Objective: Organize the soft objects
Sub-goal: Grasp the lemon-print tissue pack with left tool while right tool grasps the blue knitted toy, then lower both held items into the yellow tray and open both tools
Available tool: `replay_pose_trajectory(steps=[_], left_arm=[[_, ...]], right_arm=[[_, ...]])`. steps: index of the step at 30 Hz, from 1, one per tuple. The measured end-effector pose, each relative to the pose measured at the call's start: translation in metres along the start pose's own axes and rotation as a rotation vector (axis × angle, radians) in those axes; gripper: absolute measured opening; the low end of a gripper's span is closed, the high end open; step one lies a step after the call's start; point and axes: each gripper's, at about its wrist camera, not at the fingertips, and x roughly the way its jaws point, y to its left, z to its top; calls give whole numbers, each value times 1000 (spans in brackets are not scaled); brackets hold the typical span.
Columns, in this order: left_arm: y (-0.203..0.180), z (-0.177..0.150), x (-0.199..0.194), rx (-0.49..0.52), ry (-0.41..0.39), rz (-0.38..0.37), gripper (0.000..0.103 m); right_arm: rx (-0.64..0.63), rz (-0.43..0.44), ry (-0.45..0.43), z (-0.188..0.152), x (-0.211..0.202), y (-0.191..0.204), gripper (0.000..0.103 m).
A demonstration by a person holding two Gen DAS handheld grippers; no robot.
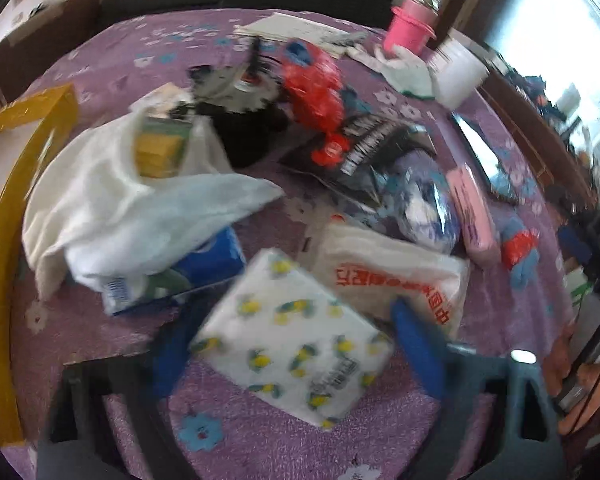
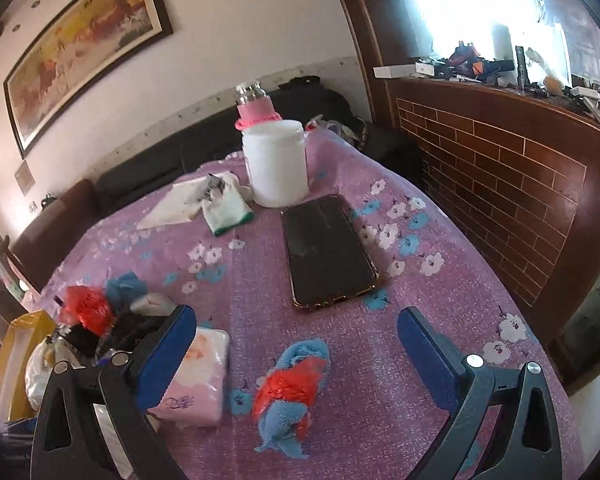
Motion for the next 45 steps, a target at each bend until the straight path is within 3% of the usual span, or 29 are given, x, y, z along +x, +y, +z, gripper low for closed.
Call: replay_pose_trajectory(steps=[3,9,14,17,18,19,24,28,31,34,39,42,45], left_arm=[[1,-6,-6,30,-19,-27,80],[34,-6,-51,3,-90,-133,80],[51,-8,-84,15,-163,-145,80],[62,-13,-97,-2,-196,-148,80],[67,-15,-102,-9,-205,-146,80],[72,-17,-108,-16,-214,-142,81],[117,-21,-152,-80,-288,-139,81],[161,-15,-191,-111,-344,-96,81],[189,-4,-208,-99,-363,-21,81],[215,10,-210,-102,-365,34,81],[263,42,-186,-200,-324,-6,81],[282,66,-157,-244,-312,22,81],[309,85,-120,-317,-255,-17,81]], right_arm=[[19,-15,11,-2,3,-6,102],[106,86,73,0,-1,-23,102],[7,-32,221,-7,17,-6,96],[12,-56,284,-20,28,-3,73],[30,-35,285,-23,29,-4,46],[54,-6,279,-24,26,-5,30],[25,3,219,-17,-14,15,29],[-58,110,164,-7,-63,60,29],[-165,227,129,0,-96,121,29],[-235,368,148,-1,-105,181,30],[-289,605,278,-13,-74,293,30],[-323,636,341,-24,-34,352,30],[-346,624,388,-39,10,401,30]])
